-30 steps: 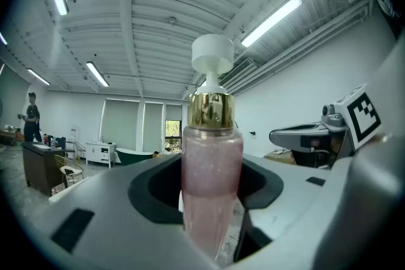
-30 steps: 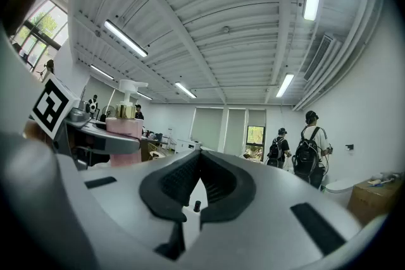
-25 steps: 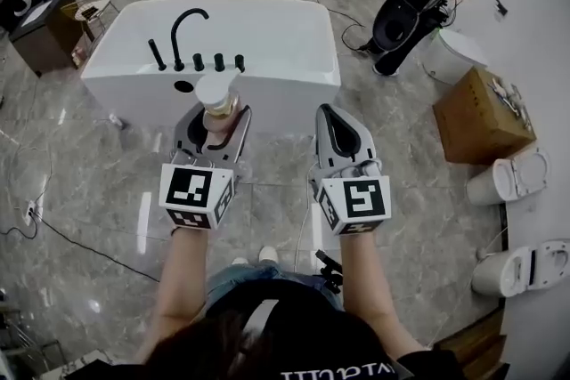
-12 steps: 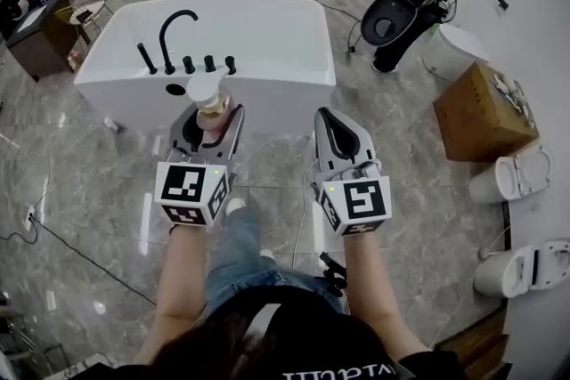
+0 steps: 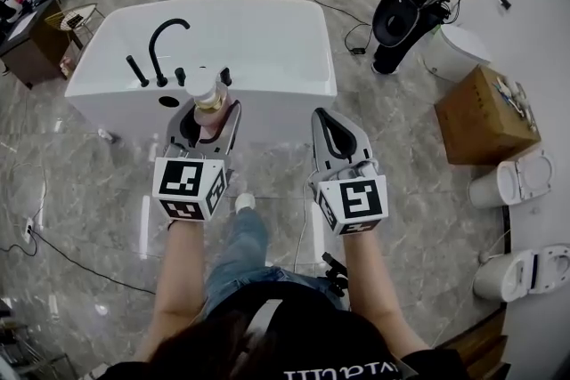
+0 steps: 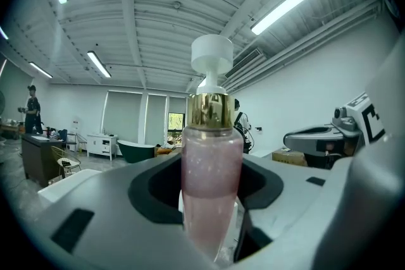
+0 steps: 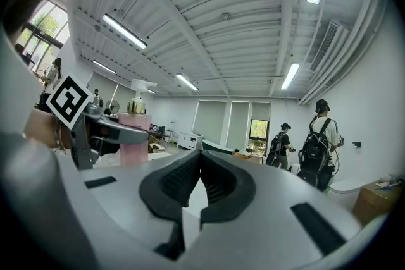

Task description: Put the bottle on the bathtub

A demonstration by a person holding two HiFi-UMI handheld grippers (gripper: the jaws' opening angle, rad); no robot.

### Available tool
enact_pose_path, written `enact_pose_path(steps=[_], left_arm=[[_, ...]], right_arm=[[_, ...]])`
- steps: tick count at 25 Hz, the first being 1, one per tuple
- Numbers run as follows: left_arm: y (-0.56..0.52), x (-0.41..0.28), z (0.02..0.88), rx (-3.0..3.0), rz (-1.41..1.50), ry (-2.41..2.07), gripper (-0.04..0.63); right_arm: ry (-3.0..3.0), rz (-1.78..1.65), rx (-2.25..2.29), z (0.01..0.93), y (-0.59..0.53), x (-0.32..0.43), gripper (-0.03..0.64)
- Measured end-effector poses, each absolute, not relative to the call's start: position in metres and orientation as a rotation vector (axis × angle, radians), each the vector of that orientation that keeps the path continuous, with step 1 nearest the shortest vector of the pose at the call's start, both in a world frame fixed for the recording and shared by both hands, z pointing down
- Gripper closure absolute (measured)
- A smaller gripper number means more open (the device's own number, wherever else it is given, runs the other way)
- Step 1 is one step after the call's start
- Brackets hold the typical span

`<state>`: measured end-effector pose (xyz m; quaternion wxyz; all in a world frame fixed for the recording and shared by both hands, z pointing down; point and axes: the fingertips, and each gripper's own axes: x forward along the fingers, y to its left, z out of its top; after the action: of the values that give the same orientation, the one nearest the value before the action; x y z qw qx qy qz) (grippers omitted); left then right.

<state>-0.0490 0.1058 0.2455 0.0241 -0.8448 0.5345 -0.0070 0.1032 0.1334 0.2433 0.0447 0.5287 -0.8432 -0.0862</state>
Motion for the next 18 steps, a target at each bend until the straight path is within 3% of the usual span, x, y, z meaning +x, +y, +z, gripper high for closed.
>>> enact_pose_path(steps=[18], left_arm=[[-0.160,-0.081,0.269,-2.696,-0.075,1.638,0.377]], right_arm=[[-2.499,-0.162,1.664,0.261,-0.124,0.074,0.601]])
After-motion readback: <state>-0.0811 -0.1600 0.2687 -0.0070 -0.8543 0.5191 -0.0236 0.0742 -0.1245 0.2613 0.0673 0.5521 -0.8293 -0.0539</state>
